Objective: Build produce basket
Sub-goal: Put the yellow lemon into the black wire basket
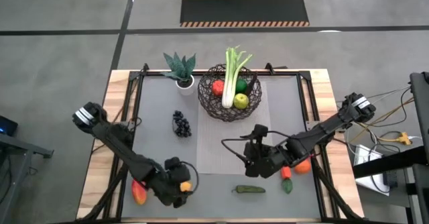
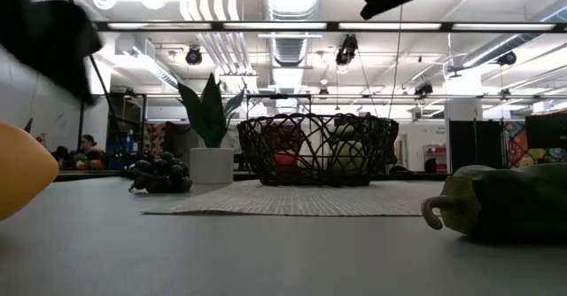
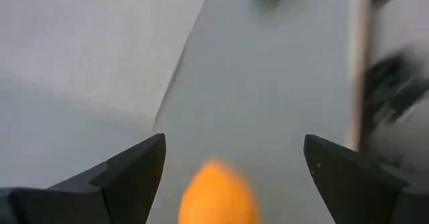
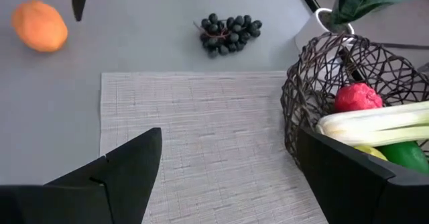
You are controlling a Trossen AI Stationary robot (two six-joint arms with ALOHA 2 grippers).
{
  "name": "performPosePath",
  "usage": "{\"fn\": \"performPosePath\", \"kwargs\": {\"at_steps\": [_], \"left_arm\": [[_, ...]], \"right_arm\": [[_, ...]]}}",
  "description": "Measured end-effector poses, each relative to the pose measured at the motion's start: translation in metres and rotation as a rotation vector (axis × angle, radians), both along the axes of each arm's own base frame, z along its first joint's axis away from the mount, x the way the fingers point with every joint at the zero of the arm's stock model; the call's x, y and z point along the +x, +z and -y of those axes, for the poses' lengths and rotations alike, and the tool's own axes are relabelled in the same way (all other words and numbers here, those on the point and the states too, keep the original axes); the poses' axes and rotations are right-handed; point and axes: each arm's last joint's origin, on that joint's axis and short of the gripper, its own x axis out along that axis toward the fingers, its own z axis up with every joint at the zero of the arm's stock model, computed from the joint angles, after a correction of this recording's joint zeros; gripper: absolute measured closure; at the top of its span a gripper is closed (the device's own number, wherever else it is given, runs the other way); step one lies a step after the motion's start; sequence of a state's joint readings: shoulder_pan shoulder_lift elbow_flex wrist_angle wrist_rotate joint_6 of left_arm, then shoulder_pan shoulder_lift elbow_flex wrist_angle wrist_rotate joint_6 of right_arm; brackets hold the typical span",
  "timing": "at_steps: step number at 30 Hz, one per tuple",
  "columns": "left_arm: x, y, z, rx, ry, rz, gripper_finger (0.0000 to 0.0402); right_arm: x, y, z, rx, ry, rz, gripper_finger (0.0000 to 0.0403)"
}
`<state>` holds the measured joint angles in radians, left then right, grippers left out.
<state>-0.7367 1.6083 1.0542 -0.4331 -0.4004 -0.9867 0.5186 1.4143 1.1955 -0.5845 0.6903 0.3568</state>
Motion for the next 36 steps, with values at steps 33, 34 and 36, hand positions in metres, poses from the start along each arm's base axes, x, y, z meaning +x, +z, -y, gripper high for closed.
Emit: {"fn": "performPosePath", "kwargs": {"at_steps": [33, 34, 36], "left_arm": [[0.009, -0.032, 0.008, 0.219, -0.048, -0.245, 0.0211], [0.009, -0.03, 0.007, 0.248, -0.044, -0.216, 0.0207], [0.01, -0.024, 0.005, 0.312, -0.054, -0.152, 0.0199]], "right_arm": [[0.002, -0.056, -0.003, 0.1, 0.146, 0.284, 0.0076], [0.002, -0.058, -0.004, 0.115, 0.186, 0.324, 0.0076], [0.0, -0.063, -0.004, 0.142, 0.254, 0.413, 0.0076]]}}
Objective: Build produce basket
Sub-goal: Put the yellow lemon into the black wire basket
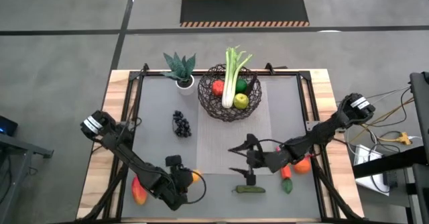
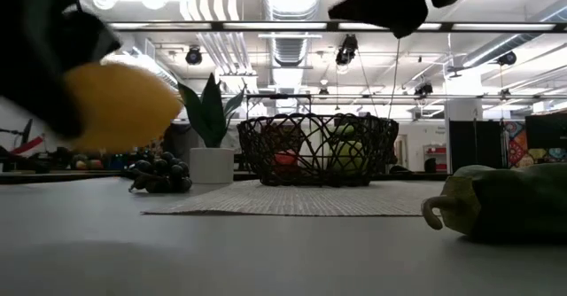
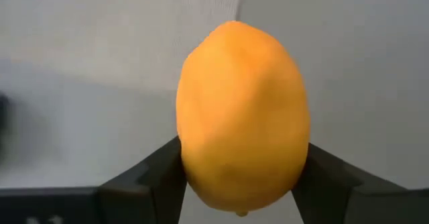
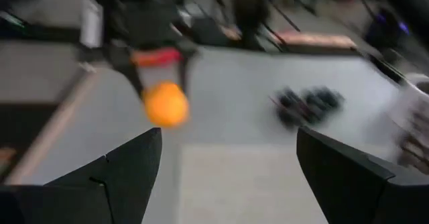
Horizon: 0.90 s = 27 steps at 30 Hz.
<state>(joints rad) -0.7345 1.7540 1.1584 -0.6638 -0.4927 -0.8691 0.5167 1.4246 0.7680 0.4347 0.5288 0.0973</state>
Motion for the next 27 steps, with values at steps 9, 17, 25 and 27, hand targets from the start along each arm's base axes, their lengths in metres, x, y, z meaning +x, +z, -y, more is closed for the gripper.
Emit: {"fn": "performPosePath", "kwargs": {"at_steps": [9, 17, 25, 27], "left_arm": [[0.01, 0.043, -0.003, 0.246, -0.071, 0.364, 0.0192], [0.026, 0.07, 0.005, 0.373, -0.18, 0.571, 0.019], [0.033, 0.071, 0.0, 0.398, -0.178, 0.582, 0.019], [0.034, 0.07, -0.002, 0.399, -0.172, 0.58, 0.019]], "right_arm": [[0.006, -0.023, 0.001, -0.02, 0.068, 0.209, 0.0076], [0.033, -0.034, -0.007, -0.053, 0.188, 0.317, 0.0076], [0.046, -0.023, -0.017, -0.119, 0.276, 0.455, 0.0076], [0.048, -0.019, -0.017, -0.143, 0.275, 0.471, 0.0077]]}}
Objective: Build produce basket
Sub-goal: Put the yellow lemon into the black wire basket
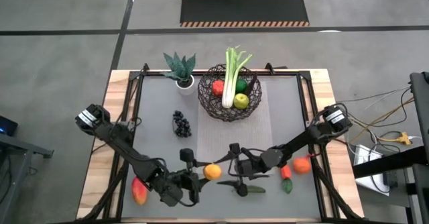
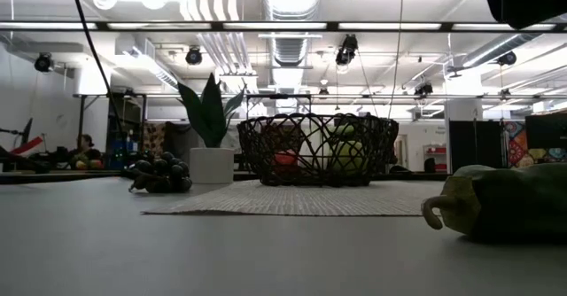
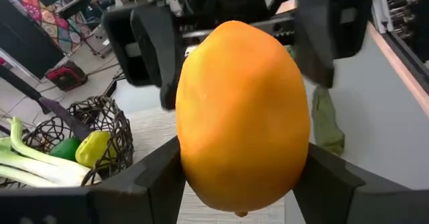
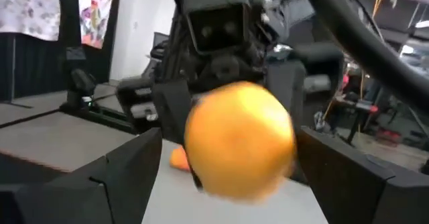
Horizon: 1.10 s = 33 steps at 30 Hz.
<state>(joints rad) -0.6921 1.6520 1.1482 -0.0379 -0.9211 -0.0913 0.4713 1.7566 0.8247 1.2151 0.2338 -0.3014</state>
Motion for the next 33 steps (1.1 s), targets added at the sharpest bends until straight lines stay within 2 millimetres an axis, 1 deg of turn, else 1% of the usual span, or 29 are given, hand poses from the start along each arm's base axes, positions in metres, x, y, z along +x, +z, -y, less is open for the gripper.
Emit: {"fn": "performPosePath", "kwargs": {"at_steps": [3, 5, 7, 13, 14, 30, 33], "left_arm": [[0.001, -0.003, -0.003, -0.002, 0.009, -0.003, 0.019], [0.001, -0.005, -0.004, 0.002, 0.01, -0.009, 0.0189], [0.001, -0.007, -0.005, 0.002, 0.012, -0.009, 0.0189], [0.0, -0.012, -0.007, 0.009, 0.013, -0.014, 0.0189], [0.0, -0.013, -0.007, 0.009, 0.013, -0.014, 0.0189], [0.0, -0.017, -0.009, 0.001, 0.023, -0.005, 0.0189], [0.0, -0.017, -0.009, 0.001, 0.024, -0.005, 0.0183]], "right_arm": [[0.002, 0.003, -0.001, -0.015, -0.01, 0.012, 0.0079], [0.002, 0.004, 0.0, -0.024, -0.016, 0.016, 0.0093], [0.003, 0.004, 0.001, -0.025, -0.021, 0.016, 0.012], [0.005, 0.001, 0.004, -0.028, -0.035, -0.007, 0.023], [0.005, 0.002, 0.005, -0.028, -0.036, -0.007, 0.0239], [0.007, 0.001, 0.008, -0.001, -0.043, -0.025, 0.0239], [0.007, 0.001, 0.008, 0.004, -0.045, -0.027, 0.0239]]}}
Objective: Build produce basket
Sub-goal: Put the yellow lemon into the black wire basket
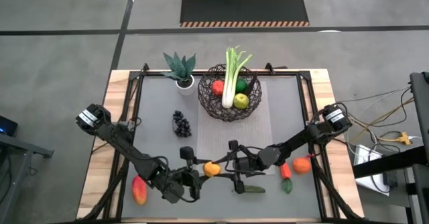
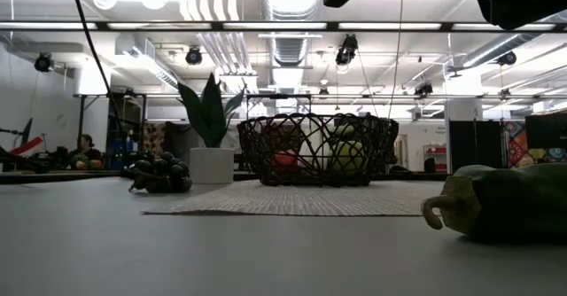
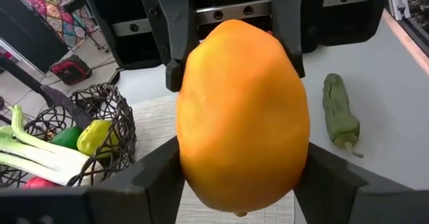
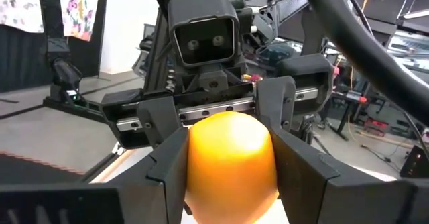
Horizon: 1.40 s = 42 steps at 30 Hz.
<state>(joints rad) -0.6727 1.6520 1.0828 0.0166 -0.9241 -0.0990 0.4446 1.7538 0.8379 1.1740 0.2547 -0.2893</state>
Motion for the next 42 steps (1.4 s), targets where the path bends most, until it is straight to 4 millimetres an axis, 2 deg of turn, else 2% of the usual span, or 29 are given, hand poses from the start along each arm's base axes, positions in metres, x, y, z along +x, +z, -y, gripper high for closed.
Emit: {"fn": "performPosePath", "kwargs": {"at_steps": [9, 15, 20, 26, 31, 35, 38, 42], "left_arm": [[0.001, -0.002, -0.005, 0.062, 0.036, -0.018, 0.0113], [-0.004, -0.002, -0.01, 0.172, 0.018, -0.091, 0.0097], [-0.016, 0.006, -0.02, 0.236, 0.047, -0.139, 0.0096], [-0.036, 0.012, -0.036, 0.258, 0.087, -0.122, 0.0096], [-0.054, 0.007, -0.051, 0.218, 0.116, -0.059, 0.0096], [-0.063, 0.01, -0.056, 0.149, 0.118, 0.014, 0.0096], [-0.068, 0.01, -0.059, 0.126, 0.115, 0.031, 0.0096], [-0.071, 0.01, -0.058, 0.118, 0.101, 0.035, 0.0096]], "right_arm": [[0.001, -0.001, 0.002, 0.028, -0.02, -0.013, 0.0239], [-0.002, 0.004, 0.006, 0.045, -0.105, -0.099, 0.0239], [-0.007, 0.02, 0.018, 0.079, -0.197, -0.297, 0.0239], [-0.013, 0.05, 0.038, 0.11, -0.433, -0.541, 0.0239], [-0.01, 0.079, 0.065, 0.16, -0.606, -0.627, 0.0239], [0.002, 0.094, 0.095, 0.225, -0.715, -0.6, 0.0239], [0.012, 0.098, 0.123, 0.259, -0.792, -0.583, 0.0239], [0.023, 0.088, 0.165, 0.302, -0.879, -0.601, 0.0239]]}}
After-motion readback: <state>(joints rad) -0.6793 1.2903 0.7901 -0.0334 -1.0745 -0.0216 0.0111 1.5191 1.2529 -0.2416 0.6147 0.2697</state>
